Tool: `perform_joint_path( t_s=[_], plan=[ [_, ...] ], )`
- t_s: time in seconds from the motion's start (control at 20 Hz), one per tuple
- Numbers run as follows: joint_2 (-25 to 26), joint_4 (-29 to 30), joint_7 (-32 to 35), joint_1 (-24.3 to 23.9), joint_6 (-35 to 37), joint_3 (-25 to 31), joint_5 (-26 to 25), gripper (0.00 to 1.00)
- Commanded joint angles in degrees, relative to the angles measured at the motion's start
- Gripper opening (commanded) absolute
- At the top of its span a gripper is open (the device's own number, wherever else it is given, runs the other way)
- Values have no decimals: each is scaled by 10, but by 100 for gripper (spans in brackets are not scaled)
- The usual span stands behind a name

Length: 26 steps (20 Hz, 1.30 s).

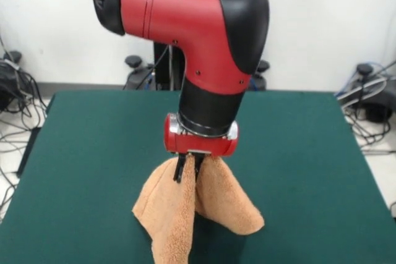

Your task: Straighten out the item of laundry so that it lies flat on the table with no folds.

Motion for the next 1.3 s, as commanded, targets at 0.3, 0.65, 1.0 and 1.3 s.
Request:
perform_joint_path(
  t_s=[0.3,0.65,1.0,1.3],
  plan=[
    [-34,66,37,-9,109,49,26,0],
    [-39,68,26,-16,118,55,24,0],
    [-36,71,25,-18,113,57,22,0],
    [-70,146,23,-23,88,52,14,0]
  ],
)
